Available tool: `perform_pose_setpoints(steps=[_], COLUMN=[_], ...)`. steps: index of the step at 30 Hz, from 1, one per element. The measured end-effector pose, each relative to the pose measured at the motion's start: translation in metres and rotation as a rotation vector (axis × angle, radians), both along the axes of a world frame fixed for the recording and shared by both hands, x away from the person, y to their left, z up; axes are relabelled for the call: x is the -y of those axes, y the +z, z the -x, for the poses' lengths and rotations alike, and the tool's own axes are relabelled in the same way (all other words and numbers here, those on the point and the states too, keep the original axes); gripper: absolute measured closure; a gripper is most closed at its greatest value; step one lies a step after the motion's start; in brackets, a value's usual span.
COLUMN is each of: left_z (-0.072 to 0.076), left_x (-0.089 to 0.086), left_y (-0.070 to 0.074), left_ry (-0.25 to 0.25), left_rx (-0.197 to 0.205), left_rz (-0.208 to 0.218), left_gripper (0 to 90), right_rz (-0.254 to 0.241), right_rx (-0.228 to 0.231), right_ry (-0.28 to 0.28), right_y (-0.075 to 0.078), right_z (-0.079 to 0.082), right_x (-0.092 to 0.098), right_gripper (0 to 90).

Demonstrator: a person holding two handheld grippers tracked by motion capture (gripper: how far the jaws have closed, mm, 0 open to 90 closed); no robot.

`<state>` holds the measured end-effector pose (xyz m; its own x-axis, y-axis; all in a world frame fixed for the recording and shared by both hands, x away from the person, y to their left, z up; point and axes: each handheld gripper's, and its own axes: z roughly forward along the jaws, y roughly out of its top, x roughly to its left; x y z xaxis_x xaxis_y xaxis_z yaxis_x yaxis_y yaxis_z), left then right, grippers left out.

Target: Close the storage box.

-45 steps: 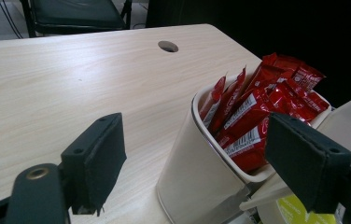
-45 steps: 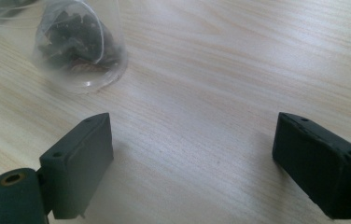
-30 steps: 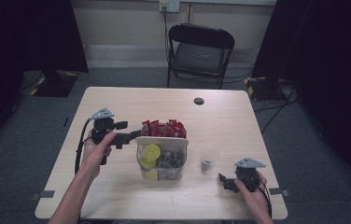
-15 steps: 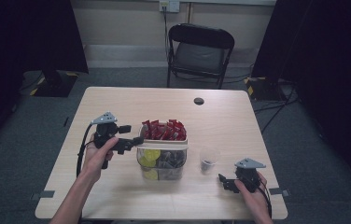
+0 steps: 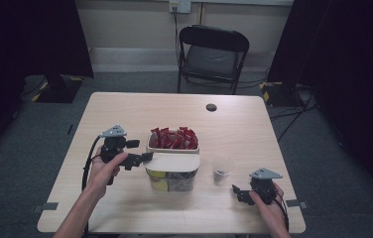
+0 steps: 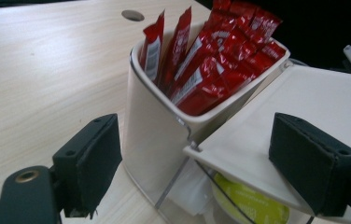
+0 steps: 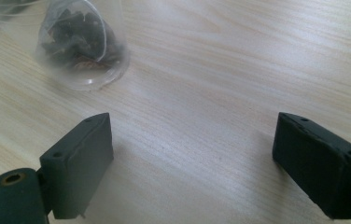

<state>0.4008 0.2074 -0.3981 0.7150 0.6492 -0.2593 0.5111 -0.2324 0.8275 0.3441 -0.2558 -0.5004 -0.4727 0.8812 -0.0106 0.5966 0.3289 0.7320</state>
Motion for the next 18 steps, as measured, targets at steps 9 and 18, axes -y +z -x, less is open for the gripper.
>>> perform_pose_setpoints(steps=[9,18], left_z=[0.002,0.003], left_x=[0.007,0.008], left_y=[-0.007,-0.013], left_ry=[-0.016,-0.018], left_rx=[-0.006,-0.009], left_rz=[-0.032,-0.056], left_gripper=[16.4,16.0], right_rz=[0.0,0.0], right_rx=[0.0,-0.001], right_ry=[0.0,-0.001], right_y=[0.0,0.0], right_z=[0.0,0.0], right_x=[0.0,0.0], right_gripper=[11.8,11.8])
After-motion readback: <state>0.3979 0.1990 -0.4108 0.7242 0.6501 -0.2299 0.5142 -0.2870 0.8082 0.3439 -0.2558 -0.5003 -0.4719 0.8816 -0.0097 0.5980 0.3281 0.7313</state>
